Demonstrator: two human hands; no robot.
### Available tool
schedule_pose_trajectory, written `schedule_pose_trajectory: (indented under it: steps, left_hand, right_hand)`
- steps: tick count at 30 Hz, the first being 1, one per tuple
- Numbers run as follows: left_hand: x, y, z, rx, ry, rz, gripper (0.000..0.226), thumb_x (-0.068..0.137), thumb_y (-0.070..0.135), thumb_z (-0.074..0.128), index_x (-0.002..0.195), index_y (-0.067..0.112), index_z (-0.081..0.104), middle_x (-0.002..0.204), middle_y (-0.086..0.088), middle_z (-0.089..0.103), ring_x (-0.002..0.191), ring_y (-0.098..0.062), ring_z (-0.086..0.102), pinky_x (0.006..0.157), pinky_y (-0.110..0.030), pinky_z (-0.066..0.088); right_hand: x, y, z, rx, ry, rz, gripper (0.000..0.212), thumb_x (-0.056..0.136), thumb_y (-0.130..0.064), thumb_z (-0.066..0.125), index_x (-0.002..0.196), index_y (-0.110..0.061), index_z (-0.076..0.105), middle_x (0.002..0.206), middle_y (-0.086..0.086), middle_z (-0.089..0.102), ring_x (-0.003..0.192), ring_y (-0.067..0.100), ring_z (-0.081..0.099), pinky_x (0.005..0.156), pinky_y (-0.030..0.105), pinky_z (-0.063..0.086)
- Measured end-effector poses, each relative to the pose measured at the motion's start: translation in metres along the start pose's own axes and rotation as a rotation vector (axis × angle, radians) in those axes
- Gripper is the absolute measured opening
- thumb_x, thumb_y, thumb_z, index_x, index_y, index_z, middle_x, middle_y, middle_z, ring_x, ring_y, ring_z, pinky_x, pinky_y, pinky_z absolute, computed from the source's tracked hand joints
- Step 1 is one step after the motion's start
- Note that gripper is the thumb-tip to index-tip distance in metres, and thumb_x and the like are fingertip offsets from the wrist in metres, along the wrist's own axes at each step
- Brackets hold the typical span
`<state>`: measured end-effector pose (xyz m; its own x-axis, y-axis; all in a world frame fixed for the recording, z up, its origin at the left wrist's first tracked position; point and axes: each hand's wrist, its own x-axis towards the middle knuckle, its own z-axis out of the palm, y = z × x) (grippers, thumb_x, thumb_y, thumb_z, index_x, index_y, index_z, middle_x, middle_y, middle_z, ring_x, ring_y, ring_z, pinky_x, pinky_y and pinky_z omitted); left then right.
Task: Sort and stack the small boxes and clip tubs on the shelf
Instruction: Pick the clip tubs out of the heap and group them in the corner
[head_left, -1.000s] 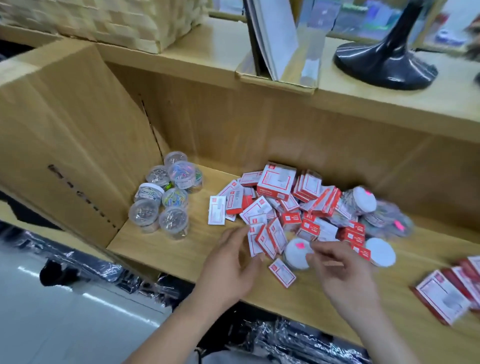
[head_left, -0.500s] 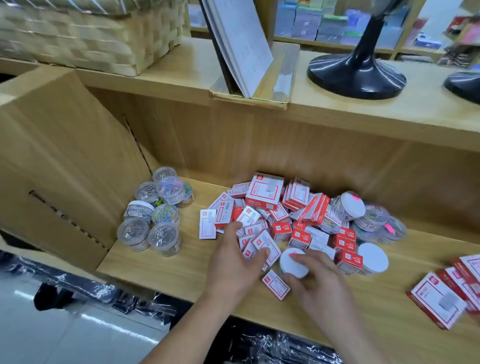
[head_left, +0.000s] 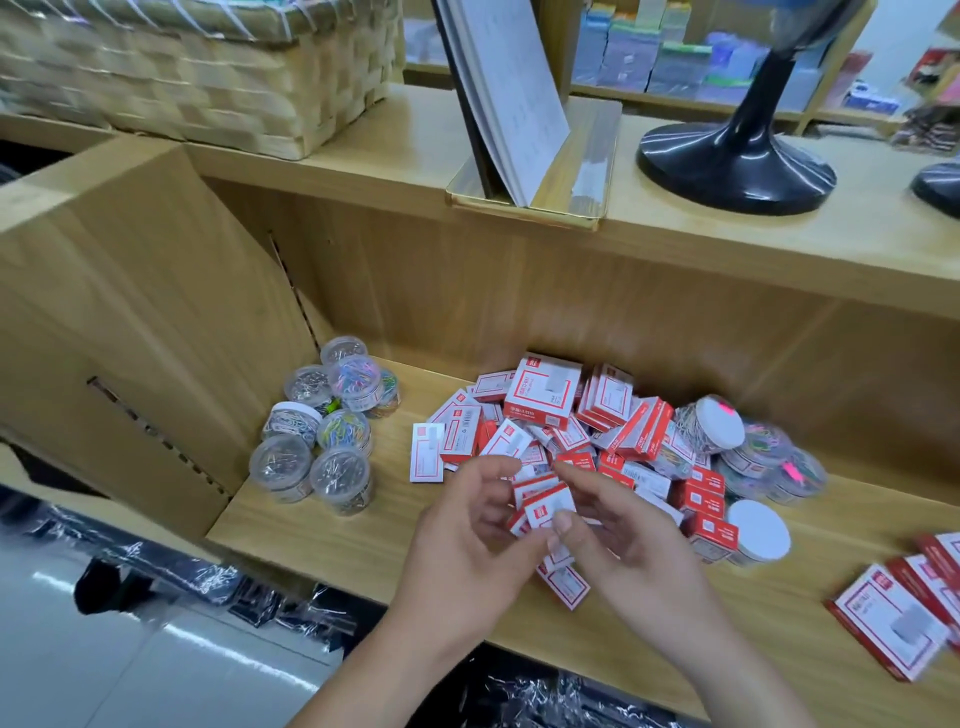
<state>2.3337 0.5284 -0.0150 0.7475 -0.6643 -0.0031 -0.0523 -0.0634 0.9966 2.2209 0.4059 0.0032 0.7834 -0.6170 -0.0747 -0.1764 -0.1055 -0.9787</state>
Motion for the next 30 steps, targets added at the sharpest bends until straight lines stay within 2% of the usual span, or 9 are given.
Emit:
schedule_pose_trajectory:
  steps: [3, 6, 9, 11, 14, 16, 22, 27, 30]
  left_hand:
    - [-0.003, 0.002, 0.004, -0.032, -0.043, 0.0, 0.05, 0.077, 0.005, 0.087, 0.116, 0.025, 0.063, 0.104, 0.003, 0.075, 0.091, -0.014, 0.071, 0.08, -0.025, 0.054]
    - [-0.001, -0.008, 0.005, -0.023, -0.089, 0.032, 0.045, 0.086, 0.012, 0.079, 0.124, 0.026, 0.06, 0.116, 0.006, 0.072, 0.102, -0.015, 0.07, 0.087, -0.03, 0.057]
    - [0.014, -0.035, -0.005, 0.333, 0.032, 0.119, 0.04, 0.091, 0.027, 0.07, 0.129, 0.03, 0.057, 0.112, 0.012, 0.066, 0.096, -0.011, 0.067, 0.081, -0.035, 0.057]
    - [0.029, -0.047, -0.01, 0.599, 0.014, 0.142, 0.056, 0.086, 0.033, 0.072, 0.138, 0.024, 0.052, 0.122, 0.007, 0.056, 0.102, -0.015, 0.063, 0.087, -0.034, 0.054]
    - [0.042, -0.053, -0.004, 0.727, -0.094, 0.098, 0.078, 0.078, 0.044, 0.079, 0.145, 0.021, 0.046, 0.127, 0.008, 0.04, 0.103, -0.016, 0.06, 0.086, -0.03, 0.052]
    - [0.045, -0.056, 0.002, 0.76, -0.095, 0.131, 0.074, 0.078, 0.036, 0.082, 0.142, 0.022, 0.049, 0.123, 0.008, 0.036, 0.104, -0.017, 0.059, 0.085, -0.025, 0.049]
    - [0.044, -0.051, 0.004, 0.584, -0.005, 0.173, 0.04, 0.082, 0.012, 0.075, 0.1, 0.038, 0.051, 0.1, 0.015, 0.057, 0.083, -0.011, 0.061, 0.075, -0.04, 0.054]
    - [0.025, -0.035, 0.016, 0.141, -0.001, 0.031, 0.045, 0.085, 0.006, 0.075, 0.101, 0.044, 0.057, 0.089, 0.02, 0.067, 0.066, -0.012, 0.064, 0.068, -0.036, 0.058]
    - [0.007, -0.047, 0.031, 0.15, -0.067, -0.02, 0.042, 0.082, 0.007, 0.079, 0.1, 0.04, 0.058, 0.087, 0.017, 0.07, 0.067, -0.009, 0.065, 0.069, -0.038, 0.059]
  right_hand:
    - [0.003, -0.007, -0.003, 0.142, -0.031, 0.048, 0.036, 0.089, -0.001, 0.068, 0.122, -0.016, 0.066, 0.102, -0.004, 0.077, 0.093, 0.009, 0.071, 0.082, 0.019, 0.053]
    - [0.003, -0.003, -0.008, 0.146, 0.095, 0.087, 0.032, 0.086, 0.0, 0.072, 0.114, -0.016, 0.07, 0.096, 0.0, 0.077, 0.087, 0.011, 0.069, 0.078, 0.021, 0.054]
    - [0.002, 0.006, -0.014, 0.141, 0.301, 0.124, 0.026, 0.087, -0.004, 0.072, 0.108, -0.02, 0.072, 0.094, 0.002, 0.074, 0.08, 0.012, 0.065, 0.073, 0.021, 0.055]
    - [0.001, 0.01, -0.021, 0.164, 0.421, 0.141, 0.025, 0.087, -0.005, 0.073, 0.108, -0.019, 0.071, 0.087, 0.004, 0.069, 0.073, 0.008, 0.06, 0.065, 0.016, 0.053]
    - [-0.001, 0.019, -0.027, 0.145, 0.491, 0.156, 0.028, 0.086, -0.005, 0.074, 0.112, -0.015, 0.07, 0.084, 0.002, 0.067, 0.07, 0.007, 0.059, 0.06, 0.012, 0.05]
    - [-0.005, 0.023, -0.028, 0.128, 0.521, 0.16, 0.03, 0.084, -0.006, 0.076, 0.111, -0.017, 0.071, 0.084, -0.001, 0.068, 0.071, 0.007, 0.059, 0.062, 0.012, 0.05]
    - [-0.015, 0.025, -0.033, 0.105, 0.539, 0.14, 0.023, 0.082, -0.007, 0.079, 0.095, -0.024, 0.071, 0.08, -0.01, 0.071, 0.071, 0.0, 0.062, 0.068, 0.016, 0.052]
    - [-0.018, 0.036, -0.031, 0.037, 0.552, 0.136, 0.027, 0.085, 0.0, 0.073, 0.109, -0.01, 0.066, 0.083, -0.007, 0.07, 0.064, -0.007, 0.06, 0.065, 0.011, 0.05]
    - [-0.021, 0.041, -0.027, 0.038, 0.567, 0.15, 0.028, 0.087, -0.003, 0.072, 0.114, -0.008, 0.065, 0.085, -0.005, 0.07, 0.065, -0.009, 0.061, 0.066, 0.011, 0.051]
